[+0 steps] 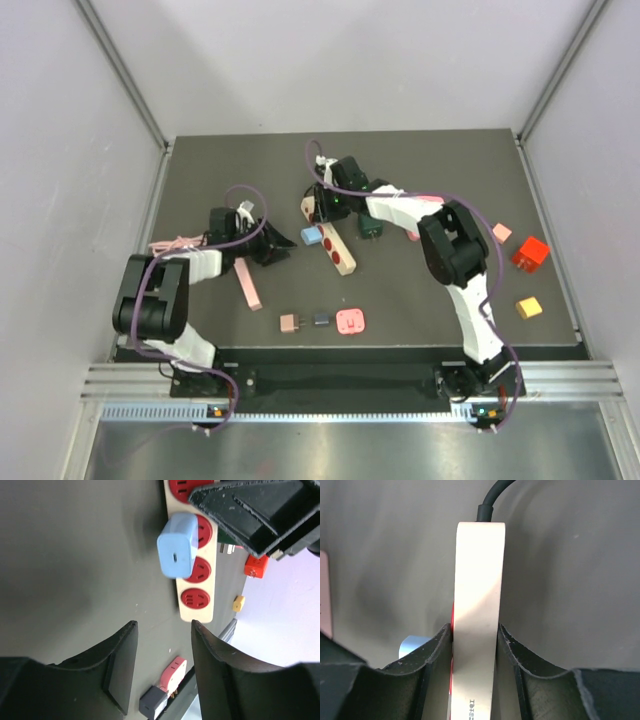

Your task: Pull the plug off the socket

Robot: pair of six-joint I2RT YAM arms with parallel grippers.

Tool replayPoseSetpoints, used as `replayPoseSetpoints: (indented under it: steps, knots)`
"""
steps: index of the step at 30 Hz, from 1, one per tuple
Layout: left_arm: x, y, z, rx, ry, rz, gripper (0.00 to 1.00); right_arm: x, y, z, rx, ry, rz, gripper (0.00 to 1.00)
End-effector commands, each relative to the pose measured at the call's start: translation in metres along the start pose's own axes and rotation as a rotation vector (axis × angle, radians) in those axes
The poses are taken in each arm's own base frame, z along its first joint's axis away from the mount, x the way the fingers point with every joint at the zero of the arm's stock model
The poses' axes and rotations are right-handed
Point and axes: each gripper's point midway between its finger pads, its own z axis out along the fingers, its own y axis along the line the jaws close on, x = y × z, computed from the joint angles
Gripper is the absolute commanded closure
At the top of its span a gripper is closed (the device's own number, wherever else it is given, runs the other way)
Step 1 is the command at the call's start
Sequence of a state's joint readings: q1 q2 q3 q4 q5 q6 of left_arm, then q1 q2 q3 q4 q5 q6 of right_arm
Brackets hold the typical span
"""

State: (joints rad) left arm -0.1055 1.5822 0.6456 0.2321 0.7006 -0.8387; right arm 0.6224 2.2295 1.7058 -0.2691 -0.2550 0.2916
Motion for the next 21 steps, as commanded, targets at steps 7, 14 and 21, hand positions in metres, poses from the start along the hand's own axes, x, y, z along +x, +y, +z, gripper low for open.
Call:
replayPoseSetpoints:
  steps: [7,14,21]
  knots:
    - [-0.012,-0.028,0.031,0.087,-0.004,0.046,0.48,0.002,0.049,-0.017,-0.145,-0.004,0.017,1.00]
    - [-0.019,-0.020,0.048,0.074,-0.002,0.006,0.48,0.006,0.055,-0.018,-0.166,-0.002,0.026,1.00]
    - [-0.023,-0.022,0.058,0.107,0.004,-0.027,0.57,0.008,0.060,-0.015,-0.168,0.005,0.022,1.00]
